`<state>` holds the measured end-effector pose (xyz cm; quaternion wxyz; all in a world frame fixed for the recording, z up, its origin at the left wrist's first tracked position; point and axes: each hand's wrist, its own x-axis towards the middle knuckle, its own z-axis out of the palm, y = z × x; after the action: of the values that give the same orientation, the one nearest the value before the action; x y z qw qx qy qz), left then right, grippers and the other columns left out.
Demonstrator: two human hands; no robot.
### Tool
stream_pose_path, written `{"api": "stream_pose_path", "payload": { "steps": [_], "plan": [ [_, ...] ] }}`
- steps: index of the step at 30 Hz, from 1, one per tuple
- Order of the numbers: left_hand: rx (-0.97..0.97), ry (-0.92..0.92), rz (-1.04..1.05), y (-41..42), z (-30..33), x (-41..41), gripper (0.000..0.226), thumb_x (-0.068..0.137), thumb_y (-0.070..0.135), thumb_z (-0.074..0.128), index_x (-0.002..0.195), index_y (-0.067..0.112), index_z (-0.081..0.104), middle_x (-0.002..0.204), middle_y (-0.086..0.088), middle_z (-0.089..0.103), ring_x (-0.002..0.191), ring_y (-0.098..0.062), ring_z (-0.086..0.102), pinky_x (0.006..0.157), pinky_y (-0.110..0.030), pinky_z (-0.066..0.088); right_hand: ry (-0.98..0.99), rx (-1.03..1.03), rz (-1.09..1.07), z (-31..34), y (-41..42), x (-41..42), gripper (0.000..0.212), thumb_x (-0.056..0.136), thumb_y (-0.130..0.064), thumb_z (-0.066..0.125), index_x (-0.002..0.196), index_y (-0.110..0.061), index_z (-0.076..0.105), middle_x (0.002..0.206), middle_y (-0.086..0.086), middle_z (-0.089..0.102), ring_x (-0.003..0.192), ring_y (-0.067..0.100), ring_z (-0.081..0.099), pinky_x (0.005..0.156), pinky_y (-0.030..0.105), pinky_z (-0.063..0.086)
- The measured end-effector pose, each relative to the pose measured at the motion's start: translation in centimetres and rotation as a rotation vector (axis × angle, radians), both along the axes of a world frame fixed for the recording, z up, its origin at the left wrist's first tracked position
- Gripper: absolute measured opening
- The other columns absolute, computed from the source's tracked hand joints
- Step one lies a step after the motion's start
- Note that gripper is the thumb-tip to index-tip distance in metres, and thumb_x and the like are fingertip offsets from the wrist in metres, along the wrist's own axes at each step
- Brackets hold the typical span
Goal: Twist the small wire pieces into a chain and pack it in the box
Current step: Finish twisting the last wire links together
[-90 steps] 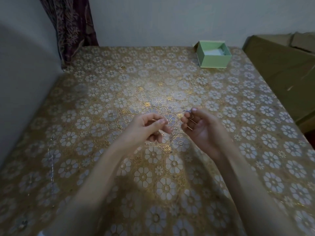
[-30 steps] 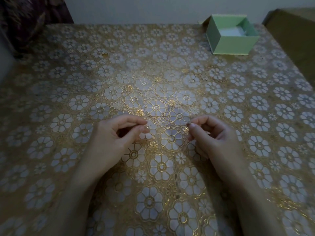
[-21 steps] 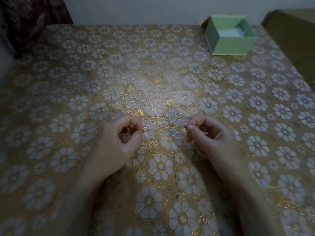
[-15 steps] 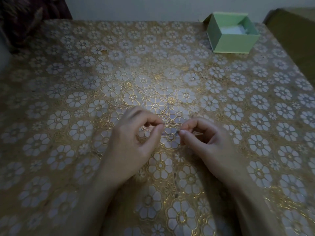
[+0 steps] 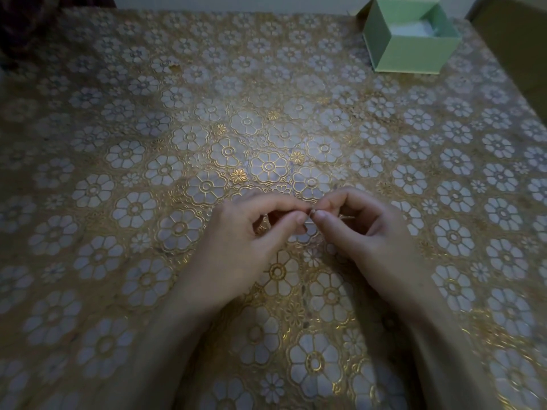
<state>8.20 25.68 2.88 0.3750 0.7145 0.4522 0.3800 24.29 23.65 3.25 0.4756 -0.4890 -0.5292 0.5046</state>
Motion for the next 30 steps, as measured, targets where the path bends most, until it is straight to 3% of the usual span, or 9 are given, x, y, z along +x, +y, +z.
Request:
{"api": "stream_pose_path", "payload": {
  "steps": [6,11,14,19,22,25,30],
  "plan": [
    [-0.018,0.017,-0.001,-0.02,-0.08,-0.18,0.014,0.079,0.037,0.06,0.084,0.029,0.07,0.073,0.009,0.066,0.071,-0.006,0.062,0.064,-0.014,0.045,0.018,-0.002,0.014,-0.23,0.1,0.08,0.005,0.076,-0.016,0.061,0.072,-0.019,0.06,0.062,-0.001,0.05,0.051,0.006,0.042,0.046,0.014,0.033],
    [-0.033,0.037,0.009,-0.05,-0.04,0.06,0.008,0.078,0.02,0.062,0.078,0.027,0.068,0.071,0.009,0.064,0.065,0.0,0.057,0.062,-0.008,0.038,0.008,0.01,0.036,-0.38,0.19,0.14,0.005,0.076,-0.015,0.061,0.072,-0.017,0.061,0.06,-0.009,0.052,0.052,0.005,0.042,0.048,0.017,0.033],
    [-0.026,0.051,-0.004,-0.07,-0.05,0.03,0.006,0.078,0.021,0.062,0.08,0.021,0.068,0.073,0.009,0.065,0.067,-0.001,0.059,0.063,-0.011,0.041,-0.004,0.022,0.052,-0.38,0.19,0.13,0.005,0.077,-0.014,0.061,0.072,-0.016,0.061,0.06,-0.009,0.053,0.053,0.007,0.042,0.048,0.017,0.033],
    [0.078,0.127,-0.007,-0.12,-0.35,-0.1,0.016,0.078,0.03,0.055,0.082,0.017,0.064,0.076,0.007,0.063,0.072,-0.004,0.059,0.066,-0.017,0.045,-0.045,0.03,0.066,-0.31,0.18,0.13,0.005,0.077,-0.015,0.062,0.072,-0.017,0.062,0.059,-0.012,0.052,0.054,0.007,0.041,0.049,0.016,0.032],
    [0.161,0.195,0.017,-0.03,-0.37,0.06,0.012,0.077,0.026,0.053,0.079,0.016,0.059,0.075,0.008,0.056,0.07,-0.002,0.051,0.065,-0.012,0.038,-0.045,0.033,0.071,-0.26,0.18,0.02,0.007,0.076,-0.015,0.062,0.071,-0.019,0.062,0.059,-0.011,0.051,0.054,0.006,0.041,0.048,0.015,0.031],
    [0.268,0.27,0.015,0.05,-0.39,0.09,0.008,0.077,0.02,0.053,0.078,0.012,0.056,0.077,0.008,0.053,0.075,-0.011,0.049,0.068,-0.019,0.038,-0.061,0.042,0.082,-0.29,0.22,-0.14,0.008,0.076,-0.014,0.061,0.07,-0.019,0.061,0.059,-0.009,0.05,0.053,0.006,0.04,0.048,0.015,0.031],
    [0.329,0.302,-0.006,0.13,-0.29,-0.14,0.008,0.078,0.017,0.055,0.076,0.01,0.058,0.078,0.004,0.054,0.078,-0.013,0.049,0.07,-0.022,0.039,-0.062,0.038,0.089,-0.34,0.18,-0.11,0.008,0.076,-0.014,0.061,0.07,-0.019,0.061,0.059,-0.009,0.05,0.052,0.004,0.04,0.048,0.015,0.031]
  ]
}}
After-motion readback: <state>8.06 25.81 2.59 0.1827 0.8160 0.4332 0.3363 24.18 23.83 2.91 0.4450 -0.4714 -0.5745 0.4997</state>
